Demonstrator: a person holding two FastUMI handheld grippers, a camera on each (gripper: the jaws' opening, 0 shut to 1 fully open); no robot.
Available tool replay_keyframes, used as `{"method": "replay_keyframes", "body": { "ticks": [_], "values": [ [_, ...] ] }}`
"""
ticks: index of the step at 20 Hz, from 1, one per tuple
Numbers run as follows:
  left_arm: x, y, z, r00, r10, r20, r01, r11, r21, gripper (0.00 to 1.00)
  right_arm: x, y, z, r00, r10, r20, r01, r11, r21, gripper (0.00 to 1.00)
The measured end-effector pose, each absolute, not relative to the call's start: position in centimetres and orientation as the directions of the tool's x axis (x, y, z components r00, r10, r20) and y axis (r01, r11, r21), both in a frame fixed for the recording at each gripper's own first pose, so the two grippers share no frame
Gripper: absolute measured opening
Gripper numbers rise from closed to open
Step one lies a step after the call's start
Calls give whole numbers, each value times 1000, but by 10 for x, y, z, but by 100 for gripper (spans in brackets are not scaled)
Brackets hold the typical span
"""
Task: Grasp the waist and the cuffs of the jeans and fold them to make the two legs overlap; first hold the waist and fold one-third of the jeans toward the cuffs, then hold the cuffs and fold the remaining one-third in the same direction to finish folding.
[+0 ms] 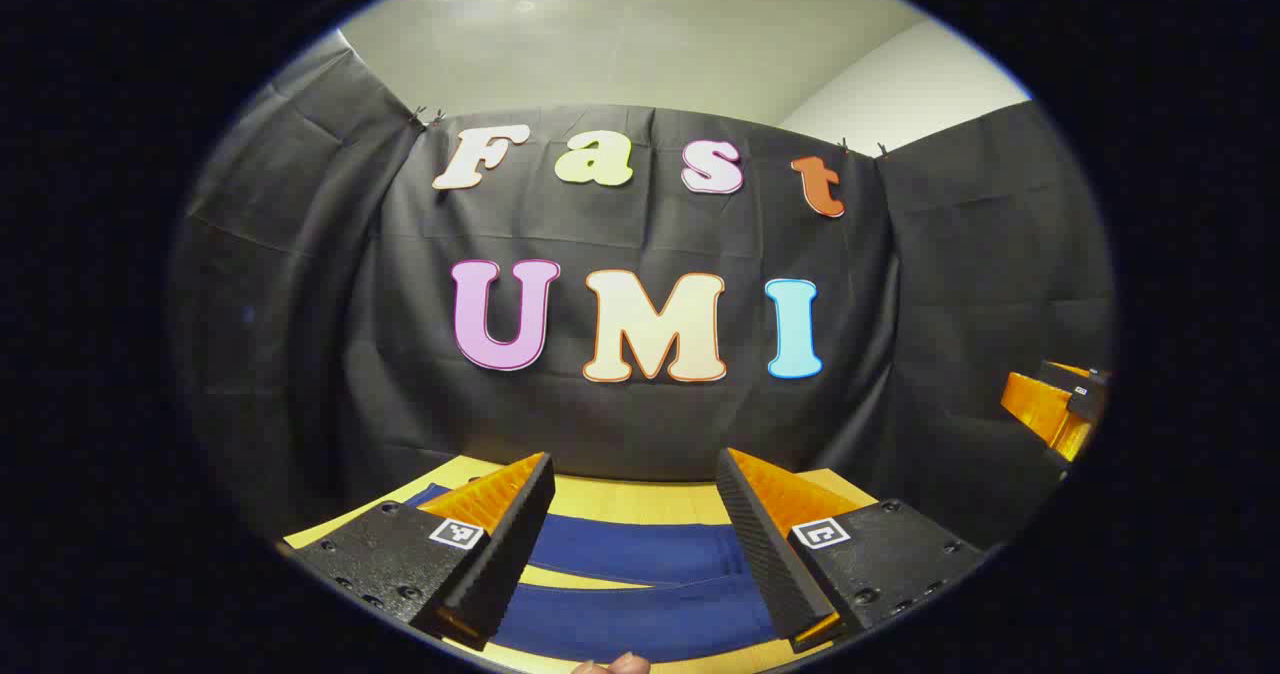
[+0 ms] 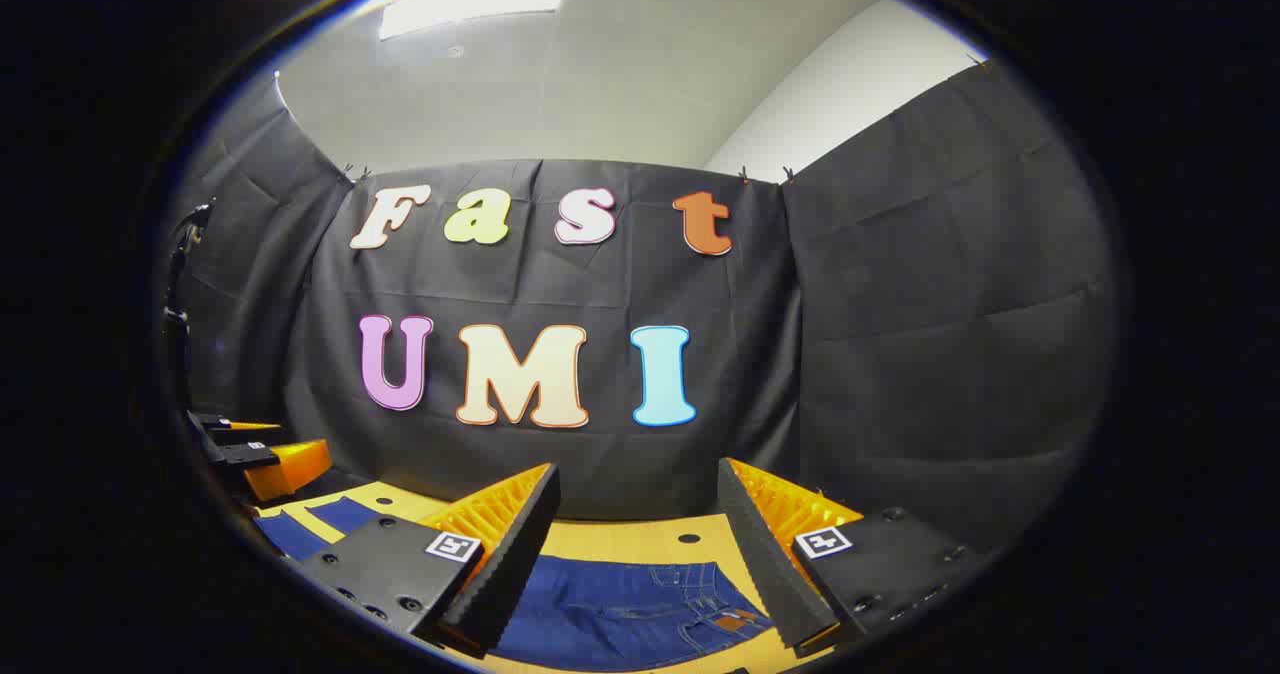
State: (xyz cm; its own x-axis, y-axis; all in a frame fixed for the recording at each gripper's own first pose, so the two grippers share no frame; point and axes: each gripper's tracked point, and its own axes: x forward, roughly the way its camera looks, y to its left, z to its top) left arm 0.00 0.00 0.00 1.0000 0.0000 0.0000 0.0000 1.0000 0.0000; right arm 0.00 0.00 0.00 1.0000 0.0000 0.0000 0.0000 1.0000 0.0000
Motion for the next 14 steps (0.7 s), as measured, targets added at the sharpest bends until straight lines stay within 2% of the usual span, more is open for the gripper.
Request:
{"method": "replay_keyframes", "body": {
  "ticks": [14],
  "values": [
    [-9,37,5,1000,-17,11,17,1000,-2,95,-10,20,11,999,-31,36,32,999,-16,98]
  ]
}}
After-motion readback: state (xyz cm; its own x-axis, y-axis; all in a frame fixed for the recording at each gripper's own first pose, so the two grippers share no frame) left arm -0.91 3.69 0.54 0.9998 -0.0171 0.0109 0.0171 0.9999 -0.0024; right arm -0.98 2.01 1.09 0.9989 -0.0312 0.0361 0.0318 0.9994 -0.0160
